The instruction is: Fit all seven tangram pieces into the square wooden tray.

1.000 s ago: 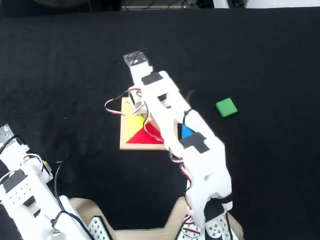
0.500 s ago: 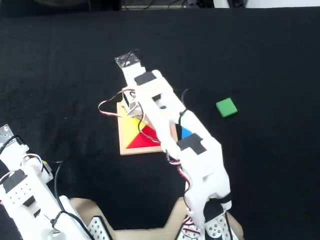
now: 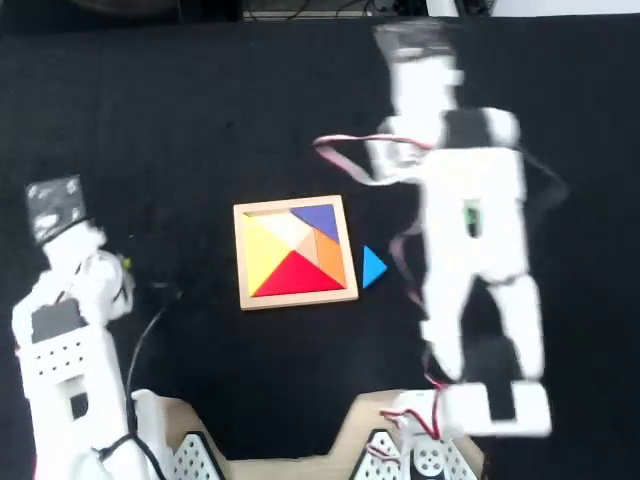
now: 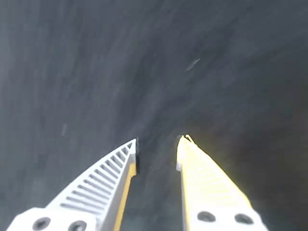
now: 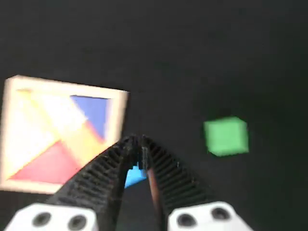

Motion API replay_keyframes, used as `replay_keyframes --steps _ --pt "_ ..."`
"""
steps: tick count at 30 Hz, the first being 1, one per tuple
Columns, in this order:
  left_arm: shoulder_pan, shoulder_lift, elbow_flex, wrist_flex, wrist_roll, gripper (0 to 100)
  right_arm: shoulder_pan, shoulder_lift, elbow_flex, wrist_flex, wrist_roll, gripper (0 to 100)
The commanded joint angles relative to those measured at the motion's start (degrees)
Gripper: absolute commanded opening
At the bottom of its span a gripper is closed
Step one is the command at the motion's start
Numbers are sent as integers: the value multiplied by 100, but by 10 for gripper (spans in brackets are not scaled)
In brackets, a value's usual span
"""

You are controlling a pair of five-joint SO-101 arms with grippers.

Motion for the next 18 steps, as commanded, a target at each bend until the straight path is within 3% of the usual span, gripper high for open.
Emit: replay_keyframes --steps 1,4,9,13,18 --pt "1754 70 -1376 809 53 153 1029 -593 927 -563 62 11" --pt "3222 431 -2009 1292 114 153 1301 -585 1956 -1310 18 11" --pt "4980 1556 -2747 1081 800 153 1371 -426 3363 -2822 -615 11" --pt "5666 2708 -3257 378 1820 154 1925 -312 3670 -3508 -958 11" --pt "5833 4220 -4145 79 3174 239 2233 145 3688 -3842 -958 11"
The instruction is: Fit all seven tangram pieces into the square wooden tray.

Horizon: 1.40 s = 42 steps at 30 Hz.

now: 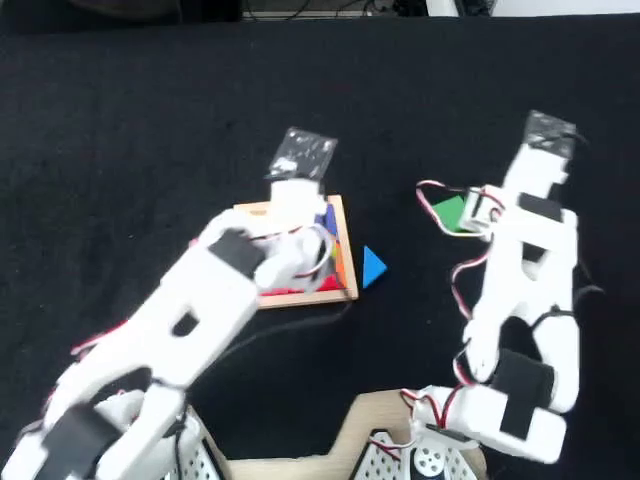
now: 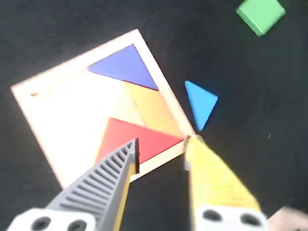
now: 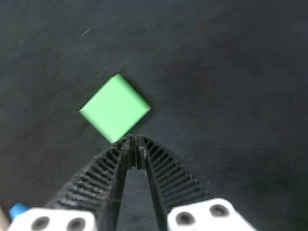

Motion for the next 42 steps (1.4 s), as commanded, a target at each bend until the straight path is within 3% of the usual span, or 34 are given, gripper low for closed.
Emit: replay_keyframes --steps 1,6,16,36,42 --pt "198 1231 -1130 -211 1037 237 149 330 -31 -440 -53 11" --pt "514 2418 -2176 -246 1169 234 167 1191 -558 -677 -35 11" --pt "910 4299 -3275 -211 2057 234 607 1859 -1446 0 -369 11" --pt "848 5398 -4189 -202 2092 231 571 1868 -1446 0 -369 11" --pt "752 5398 -4207 -202 1820 163 571 1868 -1446 0 -369 11"
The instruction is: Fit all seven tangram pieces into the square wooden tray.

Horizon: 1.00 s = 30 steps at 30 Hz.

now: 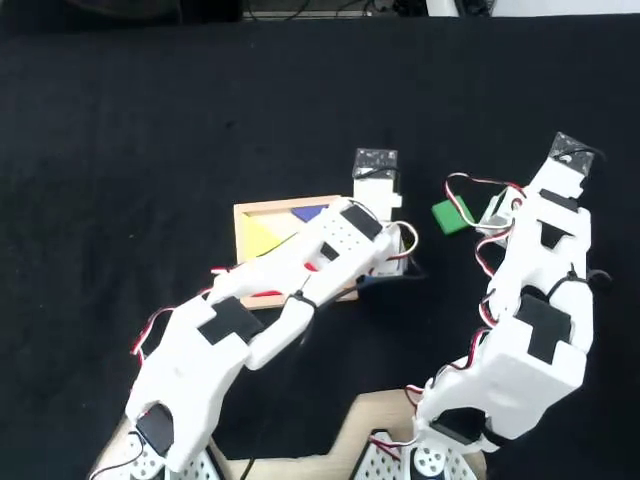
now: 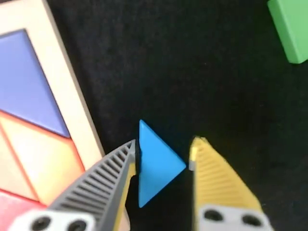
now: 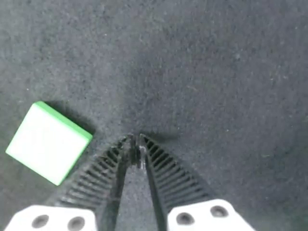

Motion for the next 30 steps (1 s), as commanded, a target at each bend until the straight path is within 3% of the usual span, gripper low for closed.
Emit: replay_keyframes --steps 1,16,22,30 --pt "-110 -35 -268 -26 -316 163 44 -22 -286 35 -62 11" --pt "-101 -35 -242 -9 -369 164 44 4 -295 35 -62 11" --pt "-119 26 -664 835 -844 242 44 4 -295 35 -62 11" --pt "-180 35 -673 862 -1257 230 35 4 -295 35 -62 11"
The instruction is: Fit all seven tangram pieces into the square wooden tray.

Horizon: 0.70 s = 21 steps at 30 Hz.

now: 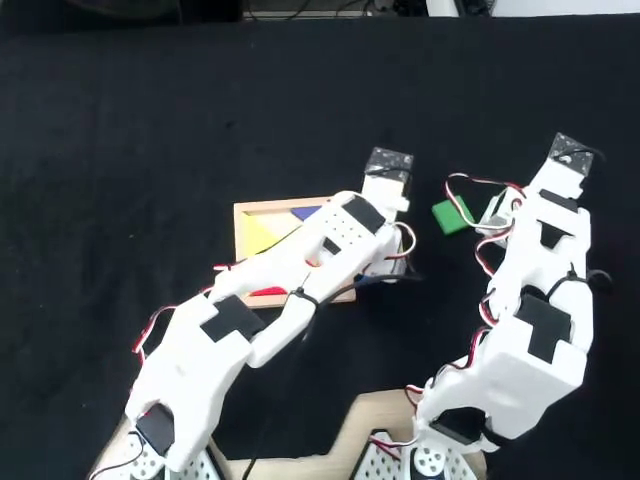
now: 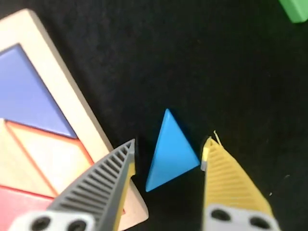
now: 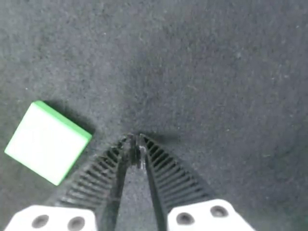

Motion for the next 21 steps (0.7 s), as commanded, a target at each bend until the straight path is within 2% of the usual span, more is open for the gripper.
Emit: replay_keyframes --steps 1,13,21 --pt "-127 -53 -224 62 -158 230 35 -22 -295 35 -62 11" --pt "-75 -79 -391 53 -1310 234 -62 -22 -303 35 -53 11" --pt "57 -53 -444 -141 -1459 234 -70 -22 -303 35 -53 11"
